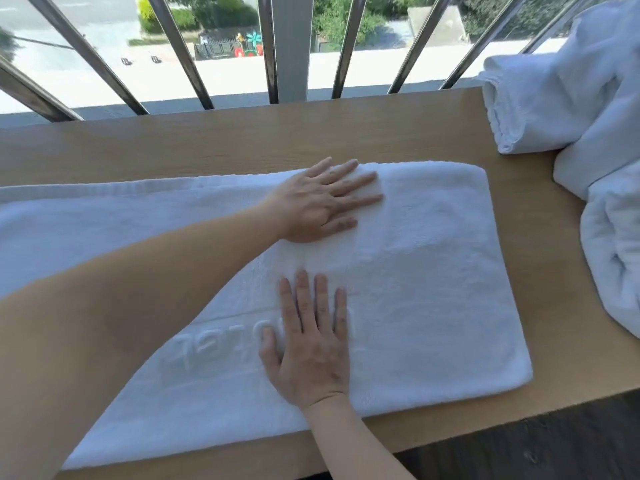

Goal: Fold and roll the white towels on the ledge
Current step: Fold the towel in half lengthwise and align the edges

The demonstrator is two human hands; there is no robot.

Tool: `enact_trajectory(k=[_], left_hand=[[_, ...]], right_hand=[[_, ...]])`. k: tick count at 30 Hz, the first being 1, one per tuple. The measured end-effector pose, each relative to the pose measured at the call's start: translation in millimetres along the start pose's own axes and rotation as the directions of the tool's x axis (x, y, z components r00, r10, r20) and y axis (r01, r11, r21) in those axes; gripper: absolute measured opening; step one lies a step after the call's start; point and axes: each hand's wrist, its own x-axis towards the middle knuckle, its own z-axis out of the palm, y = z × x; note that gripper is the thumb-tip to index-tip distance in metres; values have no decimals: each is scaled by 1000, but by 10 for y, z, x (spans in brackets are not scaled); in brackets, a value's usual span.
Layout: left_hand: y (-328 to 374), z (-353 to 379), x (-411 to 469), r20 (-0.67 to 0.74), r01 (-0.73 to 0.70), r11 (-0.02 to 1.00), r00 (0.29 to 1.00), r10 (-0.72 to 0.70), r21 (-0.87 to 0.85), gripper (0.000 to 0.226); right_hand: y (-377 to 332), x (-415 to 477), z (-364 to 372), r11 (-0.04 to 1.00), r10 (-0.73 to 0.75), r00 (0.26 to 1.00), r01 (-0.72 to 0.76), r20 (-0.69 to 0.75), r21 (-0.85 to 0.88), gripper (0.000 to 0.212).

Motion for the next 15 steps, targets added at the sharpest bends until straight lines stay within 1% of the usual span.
enact_trajectory(k=[5, 7, 9, 10, 13, 15], left_hand=[[97, -77, 46, 10, 172, 985, 985, -172, -2, 58], [230, -97, -133, -44, 305, 946, 949, -311, -109, 62], [393, -36, -516, -81, 416, 874, 891, -448, -250, 61], [487, 32, -780, -79, 461, 847, 865, -495, -266, 61], [718, 312, -1656, -83, 581, 797, 797, -598, -167, 61], [703, 389, -2097, -82, 630, 765, 762, -643, -134, 63]], right_hand=[[13, -3, -52, 1000, 5, 1000, -5, 30, -19, 66], [16, -12, -73, 1000, 9, 1000, -9, 21, -6, 64], [14, 5, -90, 1000, 19, 1000, -19, 8, -13, 63], [10, 14, -93, 999, 27, 1000, -27, 2, -18, 62], [-18, 8, -111, 999, 38, 999, -38, -6, -7, 61], [-23, 8, -128, 999, 37, 999, -37, -6, 3, 61]])
